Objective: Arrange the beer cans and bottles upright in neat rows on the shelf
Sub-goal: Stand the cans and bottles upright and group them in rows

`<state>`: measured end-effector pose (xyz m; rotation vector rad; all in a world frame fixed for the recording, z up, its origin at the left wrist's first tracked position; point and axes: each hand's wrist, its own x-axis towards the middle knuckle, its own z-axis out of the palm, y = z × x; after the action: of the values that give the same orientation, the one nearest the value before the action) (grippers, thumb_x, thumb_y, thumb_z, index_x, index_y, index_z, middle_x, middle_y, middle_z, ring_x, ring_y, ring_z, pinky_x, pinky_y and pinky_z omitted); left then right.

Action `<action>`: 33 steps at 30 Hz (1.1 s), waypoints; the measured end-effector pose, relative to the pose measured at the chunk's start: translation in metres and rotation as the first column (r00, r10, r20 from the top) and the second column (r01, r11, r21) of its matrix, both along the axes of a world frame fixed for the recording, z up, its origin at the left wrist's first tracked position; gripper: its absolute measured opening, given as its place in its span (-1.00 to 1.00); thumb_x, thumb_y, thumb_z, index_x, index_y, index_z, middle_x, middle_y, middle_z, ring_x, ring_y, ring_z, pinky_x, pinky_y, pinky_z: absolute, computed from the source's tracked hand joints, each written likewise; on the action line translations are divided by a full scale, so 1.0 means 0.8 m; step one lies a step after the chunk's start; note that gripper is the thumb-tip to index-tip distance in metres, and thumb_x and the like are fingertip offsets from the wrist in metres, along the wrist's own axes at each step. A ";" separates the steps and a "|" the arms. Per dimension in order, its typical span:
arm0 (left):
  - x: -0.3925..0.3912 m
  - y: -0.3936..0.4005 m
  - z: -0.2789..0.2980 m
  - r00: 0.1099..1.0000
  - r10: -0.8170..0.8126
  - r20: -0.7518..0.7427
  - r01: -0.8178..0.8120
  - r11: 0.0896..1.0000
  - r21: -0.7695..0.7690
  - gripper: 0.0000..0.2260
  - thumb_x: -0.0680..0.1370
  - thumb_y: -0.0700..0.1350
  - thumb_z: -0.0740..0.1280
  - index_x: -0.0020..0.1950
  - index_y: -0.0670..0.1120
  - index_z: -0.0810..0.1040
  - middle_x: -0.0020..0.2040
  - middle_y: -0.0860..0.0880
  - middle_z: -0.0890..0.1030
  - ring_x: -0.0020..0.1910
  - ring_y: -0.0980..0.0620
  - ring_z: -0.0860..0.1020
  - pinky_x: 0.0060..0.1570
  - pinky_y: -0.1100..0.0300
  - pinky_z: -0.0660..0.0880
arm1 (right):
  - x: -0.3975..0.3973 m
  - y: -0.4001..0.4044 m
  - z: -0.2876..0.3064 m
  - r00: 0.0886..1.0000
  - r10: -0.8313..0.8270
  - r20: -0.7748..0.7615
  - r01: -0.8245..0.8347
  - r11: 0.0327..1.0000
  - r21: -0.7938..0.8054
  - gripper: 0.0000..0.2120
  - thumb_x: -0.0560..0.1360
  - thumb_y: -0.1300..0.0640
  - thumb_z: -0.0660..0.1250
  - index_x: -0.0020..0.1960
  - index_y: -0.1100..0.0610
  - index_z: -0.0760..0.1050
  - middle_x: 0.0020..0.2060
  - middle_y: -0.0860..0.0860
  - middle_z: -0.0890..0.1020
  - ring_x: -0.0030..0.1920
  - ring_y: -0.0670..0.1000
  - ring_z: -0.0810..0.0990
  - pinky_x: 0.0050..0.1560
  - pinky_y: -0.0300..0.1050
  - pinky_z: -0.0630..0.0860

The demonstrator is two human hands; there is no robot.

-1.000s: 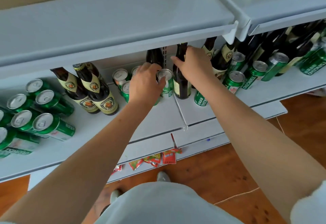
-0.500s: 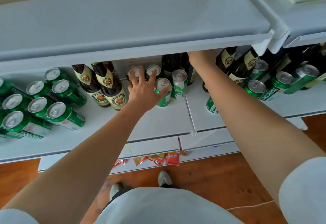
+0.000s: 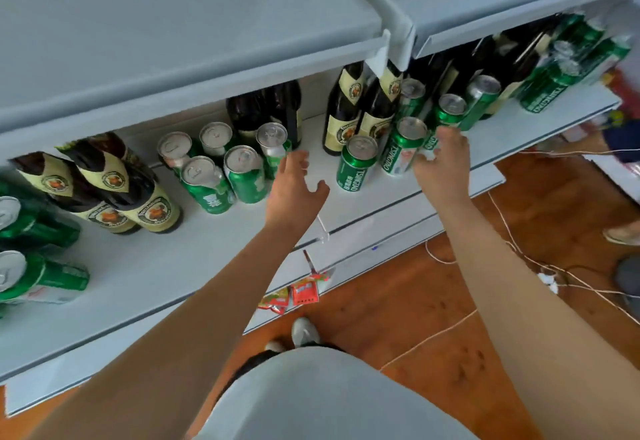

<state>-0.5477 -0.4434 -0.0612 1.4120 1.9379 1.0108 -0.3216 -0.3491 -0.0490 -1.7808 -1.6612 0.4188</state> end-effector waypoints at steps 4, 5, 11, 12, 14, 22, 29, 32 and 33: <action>0.036 0.037 -0.013 0.996 -0.090 0.009 0.091 0.989 -0.117 -0.33 0.43 0.01 0.50 0.44 -0.14 0.29 0.34 -0.11 0.43 0.30 -0.04 0.44 0.20 0.18 0.38 | 0.024 0.018 -0.026 0.989 0.144 0.015 -0.139 0.973 -0.184 -0.30 0.40 0.10 0.49 0.43 0.28 0.29 0.27 0.24 0.42 0.29 0.15 0.39 0.30 -0.08 0.35; 0.046 0.045 -0.014 0.995 -0.098 0.017 0.099 0.986 -0.131 -0.29 0.42 0.04 0.51 0.45 -0.12 0.27 0.35 -0.10 0.42 0.30 -0.03 0.44 0.21 0.17 0.37 | 0.023 0.027 -0.032 0.988 0.156 -0.008 -0.154 0.962 -0.224 -0.25 0.38 0.09 0.52 0.44 0.29 0.27 0.29 0.24 0.42 0.31 0.16 0.38 0.30 -0.09 0.33; 0.093 0.085 -0.028 0.983 0.066 0.174 -0.053 0.996 -0.078 -0.38 0.36 -0.02 0.56 0.32 -0.07 0.36 0.21 -0.02 0.55 0.16 -0.01 0.54 0.00 0.21 0.46 | 0.010 0.070 -0.073 0.946 0.093 -0.312 -0.166 0.962 -0.215 -0.20 0.24 0.04 0.62 0.32 0.26 0.32 0.23 0.14 0.54 0.24 0.12 0.53 0.18 -0.21 0.41; 0.098 0.086 -0.029 0.975 0.099 0.199 -0.086 0.993 -0.075 -0.41 0.36 -0.02 0.56 0.29 -0.05 0.38 0.17 0.01 0.57 0.11 0.01 0.56 -0.07 0.24 0.47 | 0.010 0.072 -0.075 0.939 0.098 -0.330 -0.172 0.964 -0.204 -0.22 0.26 0.06 0.62 0.34 0.24 0.32 0.24 0.11 0.56 0.23 0.09 0.54 0.15 -0.24 0.40; 0.102 0.081 -0.026 0.957 0.147 0.251 -0.135 0.989 -0.064 -0.45 0.35 -0.02 0.57 0.25 0.00 0.41 0.09 0.08 0.60 0.05 0.07 0.58 -0.07 0.24 0.52 | 0.013 0.065 -0.064 0.927 0.149 -0.344 -0.215 0.963 -0.163 -0.19 0.27 0.00 0.61 0.39 0.18 0.31 0.25 0.01 0.57 0.23 0.01 0.54 0.19 -0.25 0.42; 0.011 -0.077 0.021 0.909 0.272 0.314 -0.284 0.959 -0.009 -0.45 0.34 -0.04 0.60 0.25 0.04 0.45 0.10 0.13 0.62 0.10 0.24 0.57 0.02 0.34 0.52 | -0.048 -0.047 0.006 0.762 0.564 -0.318 -0.631 0.757 -0.171 -0.32 0.30 -0.02 0.59 0.31 0.07 0.37 0.00 -0.13 0.58 -0.02 -0.11 0.54 -0.03 -0.29 0.42; -0.127 -0.234 0.018 0.690 0.715 0.115 -0.722 0.692 0.029 -0.43 0.33 0.00 0.61 0.28 0.04 0.50 0.13 0.07 0.42 0.09 0.19 0.45 -0.03 0.55 0.40 | -0.243 -0.150 -0.020 0.477 0.833 -0.279 -0.875 0.479 -0.067 -0.32 0.21 -0.03 0.64 0.23 0.12 0.46 0.10 0.05 0.53 0.11 0.04 0.54 0.10 0.01 0.55; -0.184 -0.284 0.007 0.614 0.787 0.050 -0.789 0.614 0.022 -0.45 0.33 0.04 0.59 0.28 0.02 0.52 0.12 0.08 0.45 0.08 0.15 0.47 0.10 0.40 0.40 | -0.322 -0.202 -0.028 0.418 0.870 -0.263 -0.907 0.417 -0.063 -0.31 0.24 -0.04 0.63 0.26 0.14 0.43 0.13 0.05 0.52 0.16 0.04 0.52 0.12 -0.06 0.51; -0.199 -0.300 0.004 0.597 0.800 0.049 -0.802 0.597 0.020 -0.46 0.34 0.05 0.59 0.27 0.03 0.53 0.11 0.08 0.46 0.07 0.14 0.49 0.11 0.35 0.41 | -0.344 -0.219 -0.030 0.408 0.876 -0.256 -0.912 0.405 -0.067 -0.31 0.25 -0.03 0.62 0.26 0.15 0.42 0.14 0.06 0.53 0.17 0.04 0.51 0.12 -0.10 0.50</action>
<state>-0.7073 -0.6834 -0.0577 0.4338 2.5952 1.4349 -0.5967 -0.5245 -0.0731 -0.6907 -2.3996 1.2266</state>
